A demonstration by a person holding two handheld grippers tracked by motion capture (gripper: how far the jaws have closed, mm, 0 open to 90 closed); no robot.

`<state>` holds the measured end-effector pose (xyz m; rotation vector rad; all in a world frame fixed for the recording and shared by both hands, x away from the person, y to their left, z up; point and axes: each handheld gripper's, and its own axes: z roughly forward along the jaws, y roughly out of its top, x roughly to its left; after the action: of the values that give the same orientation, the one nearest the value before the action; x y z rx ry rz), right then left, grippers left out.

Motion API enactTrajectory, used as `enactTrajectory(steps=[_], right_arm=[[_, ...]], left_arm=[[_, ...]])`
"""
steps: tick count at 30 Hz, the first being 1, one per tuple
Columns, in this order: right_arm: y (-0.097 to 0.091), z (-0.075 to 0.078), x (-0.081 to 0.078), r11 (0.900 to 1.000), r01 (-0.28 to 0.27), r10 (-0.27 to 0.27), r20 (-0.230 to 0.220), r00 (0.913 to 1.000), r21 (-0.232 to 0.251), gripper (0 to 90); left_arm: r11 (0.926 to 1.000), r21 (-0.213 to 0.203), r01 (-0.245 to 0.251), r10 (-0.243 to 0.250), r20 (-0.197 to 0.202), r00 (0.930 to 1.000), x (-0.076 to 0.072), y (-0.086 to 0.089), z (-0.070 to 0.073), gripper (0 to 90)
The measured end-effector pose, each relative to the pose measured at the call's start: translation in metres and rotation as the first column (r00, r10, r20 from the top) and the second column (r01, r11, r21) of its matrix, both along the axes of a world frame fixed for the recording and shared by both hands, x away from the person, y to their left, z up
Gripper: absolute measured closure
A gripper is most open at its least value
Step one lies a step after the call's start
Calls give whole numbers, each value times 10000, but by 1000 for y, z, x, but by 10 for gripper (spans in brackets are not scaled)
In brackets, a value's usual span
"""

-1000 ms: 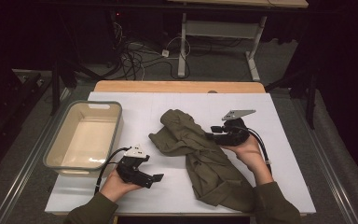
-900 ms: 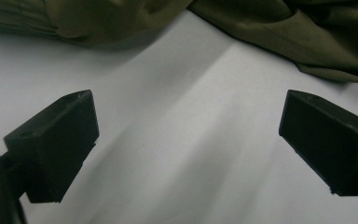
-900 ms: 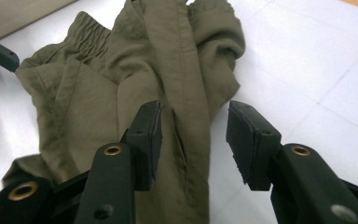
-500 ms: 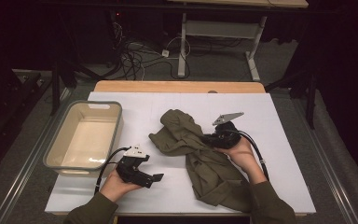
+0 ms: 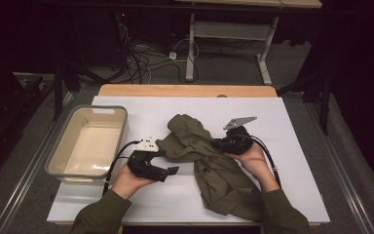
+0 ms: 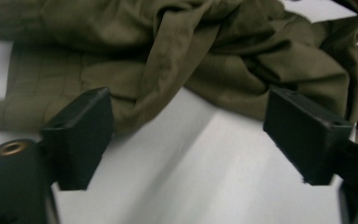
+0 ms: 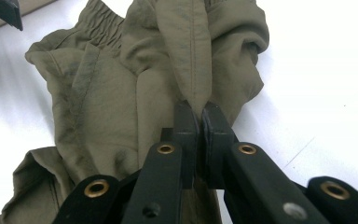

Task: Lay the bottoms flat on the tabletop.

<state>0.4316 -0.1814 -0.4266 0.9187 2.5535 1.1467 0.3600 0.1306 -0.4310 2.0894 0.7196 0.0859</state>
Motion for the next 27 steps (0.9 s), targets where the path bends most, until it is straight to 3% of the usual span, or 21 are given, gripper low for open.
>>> enactTrajectory(steps=[3,4,8,13,17,20,27], right_arm=[[0,0,1,10000,48,-48,-4,10000,11,866],[0,0,1,10000,57,-58,36,10000,25,866],[-1,1,1,10000,81,-82,55,10000,30,865],[-2,1,2,9999,141,-141,66,9999,52,866],[-1,2,0,9999,140,-140,139,9998,20,866],[-1,3,-1,9999,155,-155,220,9996,25,866],[-6,6,-2,9993,359,-355,393,9986,-94,873]], left_arm=[[10000,13,34,-34,199,9998,11,-11,5,239],[9999,-15,125,-125,265,9996,15,-15,6,292],[9992,27,407,-407,148,9991,28,-32,9,382],[9976,426,553,-552,-41,9985,36,-50,2,481],[9945,808,661,-669,71,9977,35,-52,-5,661],[9954,629,717,-723,85,9973,35,-50,-7,775],[9938,675,881,-897,209,9958,30,-47,-7,862]])
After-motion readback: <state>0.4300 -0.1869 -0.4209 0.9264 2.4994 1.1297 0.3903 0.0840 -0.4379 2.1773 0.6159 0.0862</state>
